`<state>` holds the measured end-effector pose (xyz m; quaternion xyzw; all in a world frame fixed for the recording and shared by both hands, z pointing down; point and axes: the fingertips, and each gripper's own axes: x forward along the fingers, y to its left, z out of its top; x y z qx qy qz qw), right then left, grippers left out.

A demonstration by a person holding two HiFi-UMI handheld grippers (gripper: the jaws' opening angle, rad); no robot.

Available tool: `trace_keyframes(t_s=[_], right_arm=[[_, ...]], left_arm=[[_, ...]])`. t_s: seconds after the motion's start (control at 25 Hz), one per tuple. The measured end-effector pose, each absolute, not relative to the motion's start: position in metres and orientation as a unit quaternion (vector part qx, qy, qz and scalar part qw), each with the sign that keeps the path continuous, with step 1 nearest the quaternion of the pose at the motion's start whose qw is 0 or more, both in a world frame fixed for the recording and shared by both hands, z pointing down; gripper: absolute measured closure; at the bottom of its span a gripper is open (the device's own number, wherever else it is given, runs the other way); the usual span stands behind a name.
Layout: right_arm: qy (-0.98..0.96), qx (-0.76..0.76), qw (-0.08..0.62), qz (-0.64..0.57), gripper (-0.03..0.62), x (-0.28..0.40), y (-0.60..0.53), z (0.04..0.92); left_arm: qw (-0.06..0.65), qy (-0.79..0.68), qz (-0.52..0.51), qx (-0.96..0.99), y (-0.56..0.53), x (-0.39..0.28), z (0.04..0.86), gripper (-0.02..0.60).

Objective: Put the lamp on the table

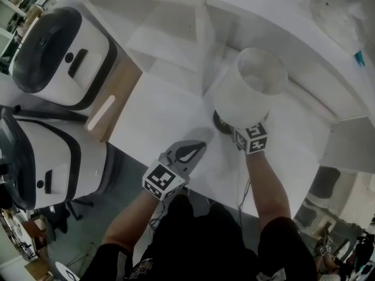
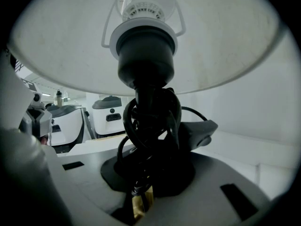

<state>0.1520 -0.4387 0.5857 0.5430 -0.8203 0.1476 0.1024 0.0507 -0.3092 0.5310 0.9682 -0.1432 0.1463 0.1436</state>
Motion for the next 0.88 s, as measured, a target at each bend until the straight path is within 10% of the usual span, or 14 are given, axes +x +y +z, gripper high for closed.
trace_keyframes(t_s=[0.88], right_arm=[[-0.826, 0.538, 0.102, 0.130, 0.519, 0.1473, -0.4393, 0.5869]], left_arm=[[0.155, -0.154, 0.149, 0.965, -0.3042, 0.0431, 0.5388, 0.574]])
